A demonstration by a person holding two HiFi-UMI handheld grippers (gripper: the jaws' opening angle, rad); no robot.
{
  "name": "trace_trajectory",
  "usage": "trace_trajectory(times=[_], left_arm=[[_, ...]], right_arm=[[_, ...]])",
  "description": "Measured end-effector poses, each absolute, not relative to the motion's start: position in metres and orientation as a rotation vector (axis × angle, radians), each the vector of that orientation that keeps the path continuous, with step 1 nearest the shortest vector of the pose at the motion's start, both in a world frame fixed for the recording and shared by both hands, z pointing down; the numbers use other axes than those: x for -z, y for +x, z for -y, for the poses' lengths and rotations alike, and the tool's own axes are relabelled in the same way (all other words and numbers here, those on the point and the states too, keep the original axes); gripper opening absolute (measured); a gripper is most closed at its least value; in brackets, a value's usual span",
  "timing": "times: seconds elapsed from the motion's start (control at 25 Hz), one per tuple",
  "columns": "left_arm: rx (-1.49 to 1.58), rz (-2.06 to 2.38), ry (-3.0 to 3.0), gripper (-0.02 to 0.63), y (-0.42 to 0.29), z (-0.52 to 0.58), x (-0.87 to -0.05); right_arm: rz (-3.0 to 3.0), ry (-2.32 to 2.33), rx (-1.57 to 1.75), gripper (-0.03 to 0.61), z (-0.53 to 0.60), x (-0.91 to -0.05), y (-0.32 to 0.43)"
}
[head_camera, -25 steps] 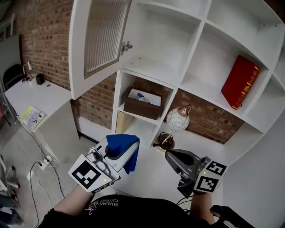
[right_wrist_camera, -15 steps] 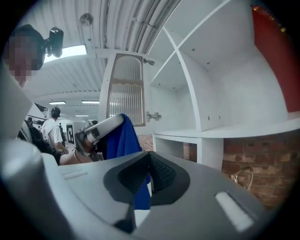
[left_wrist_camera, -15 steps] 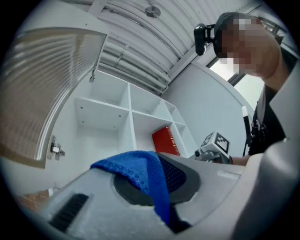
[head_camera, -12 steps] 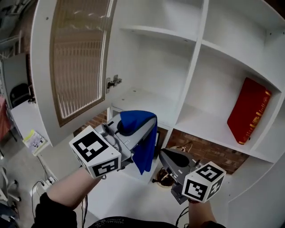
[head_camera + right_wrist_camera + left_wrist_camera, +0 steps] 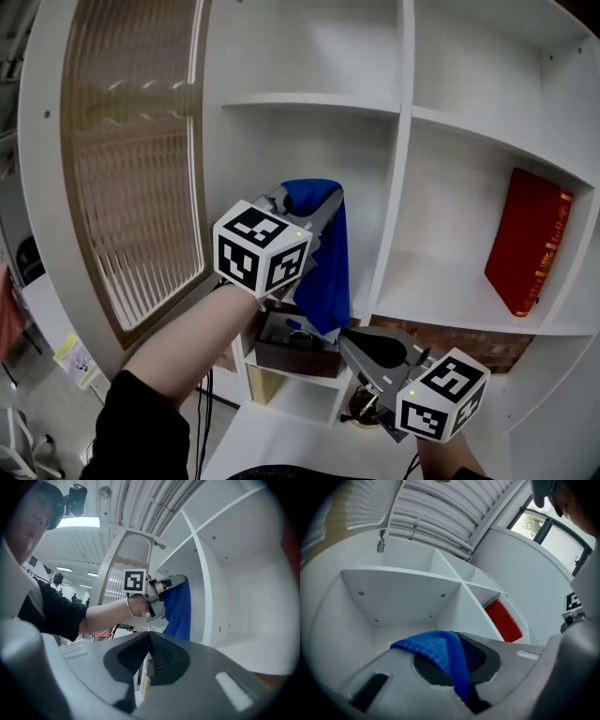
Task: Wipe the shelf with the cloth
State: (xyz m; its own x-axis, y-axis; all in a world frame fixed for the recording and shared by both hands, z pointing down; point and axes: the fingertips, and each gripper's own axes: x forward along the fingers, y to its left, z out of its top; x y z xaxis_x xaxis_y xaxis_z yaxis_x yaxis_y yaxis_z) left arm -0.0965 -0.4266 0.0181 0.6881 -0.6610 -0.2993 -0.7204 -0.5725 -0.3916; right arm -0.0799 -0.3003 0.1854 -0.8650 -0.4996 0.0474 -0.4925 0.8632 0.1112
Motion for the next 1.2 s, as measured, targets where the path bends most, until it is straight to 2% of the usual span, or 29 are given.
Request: trace_trajectory(times=[0.24,0.44,0.6,0.68,0.76,0.8,0.84,1.2], left_arm=[[-0.355,-1.189,-2.487,0.009,-0.120,0.495,0.007],[-0.491,-1.301,-2.281,0.005,-0.138,0.525,0.049],[-0.390,-1.398,-2.149,0.002,-0.143,0.552,0.039],[-0.354,-1.433,-2.125,0.002,-0.144,0.566,0.041],[-0.333,-1.448,-2.095,0.002,-0.146,0.574,0.043],[-0.321,-1.455,-2.081,0.002,-0.148,0.577,0.043],[-0.308,-1.463,-2.068,0.002,-0.150,0.581,0.043],[-0.301,-1.652,-1.990,-0.002,-0.186,0.616,0.050]], right_arm=[[2.961,0.711,0.149,0.011,0.313,-0.165,-0.091],[2.957,0.785,0.068,0.011,0.336,-0.140,-0.090],[2.933,0.839,-0.100,0.009,0.353,-0.148,-0.105],[2.945,0.822,-0.066,0.014,0.354,-0.133,-0.116],[2.934,0.792,0.040,0.051,0.350,-0.124,-0.127],[2.926,0.774,0.096,0.046,0.347,-0.123,-0.133],[2.920,0.750,0.142,-0.008,0.344,-0.123,-0.138],[2.883,0.623,0.221,0.003,0.330,-0.143,-0.160]])
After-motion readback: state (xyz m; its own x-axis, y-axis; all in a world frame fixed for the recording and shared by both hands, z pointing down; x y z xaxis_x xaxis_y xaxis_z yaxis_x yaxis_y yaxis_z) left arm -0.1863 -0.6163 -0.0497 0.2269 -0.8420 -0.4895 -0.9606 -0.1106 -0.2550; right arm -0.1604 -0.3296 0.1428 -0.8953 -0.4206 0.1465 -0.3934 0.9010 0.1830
